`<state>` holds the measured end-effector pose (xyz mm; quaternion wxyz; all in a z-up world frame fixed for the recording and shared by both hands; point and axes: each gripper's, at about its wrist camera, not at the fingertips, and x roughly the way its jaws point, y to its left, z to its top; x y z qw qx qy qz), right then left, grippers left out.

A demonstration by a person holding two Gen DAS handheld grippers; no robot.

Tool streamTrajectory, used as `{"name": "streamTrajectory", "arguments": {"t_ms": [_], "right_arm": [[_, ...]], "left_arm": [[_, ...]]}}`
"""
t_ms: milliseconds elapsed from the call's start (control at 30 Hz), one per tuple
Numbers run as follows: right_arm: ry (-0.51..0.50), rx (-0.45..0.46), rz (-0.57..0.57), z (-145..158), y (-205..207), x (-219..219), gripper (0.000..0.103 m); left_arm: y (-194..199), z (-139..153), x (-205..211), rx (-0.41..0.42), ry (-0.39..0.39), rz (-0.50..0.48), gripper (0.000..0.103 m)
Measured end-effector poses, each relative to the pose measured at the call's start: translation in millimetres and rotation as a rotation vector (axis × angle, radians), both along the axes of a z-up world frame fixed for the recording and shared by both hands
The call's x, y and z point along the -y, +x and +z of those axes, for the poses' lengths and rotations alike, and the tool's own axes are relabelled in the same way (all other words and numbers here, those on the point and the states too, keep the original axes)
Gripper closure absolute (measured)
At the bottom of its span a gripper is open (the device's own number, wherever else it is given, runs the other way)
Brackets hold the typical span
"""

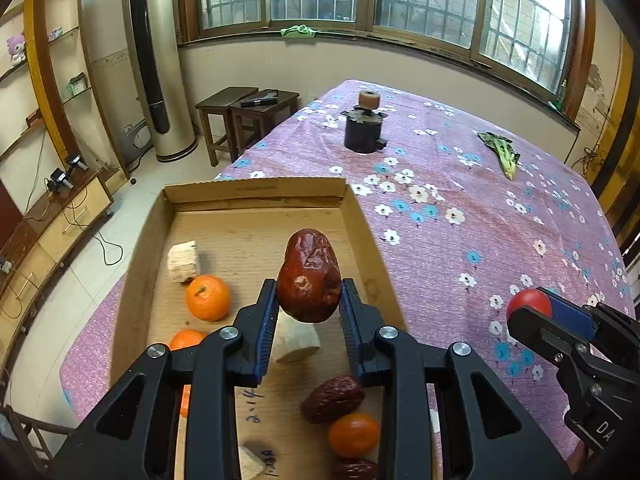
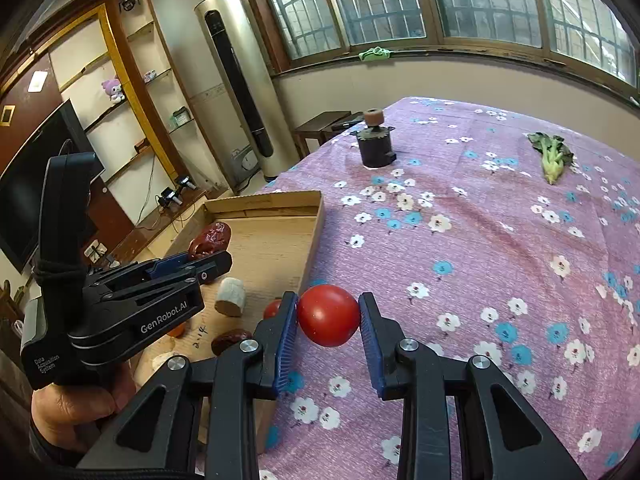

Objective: Organize fruits
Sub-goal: 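Carry the date and tomato over the cardboard tray and open both tools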

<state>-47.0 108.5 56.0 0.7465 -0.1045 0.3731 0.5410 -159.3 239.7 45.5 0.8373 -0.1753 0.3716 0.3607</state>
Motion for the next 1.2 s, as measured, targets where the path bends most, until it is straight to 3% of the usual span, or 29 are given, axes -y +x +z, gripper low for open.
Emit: {"name": "streamTrajectory", "arguments": {"t_ms": [667, 1200], "right_arm": [[-0.015, 0.01, 0.065, 0, -12, -42, 0.072], [-0.043, -0.008, 0.128, -10, -13, -94, 0.072]], "left_arm": [[-19, 2, -41, -0.003, 0.01, 0.059, 0.075], [-21, 6, -91, 0.005, -0.045, 0.077, 0.075]]}}
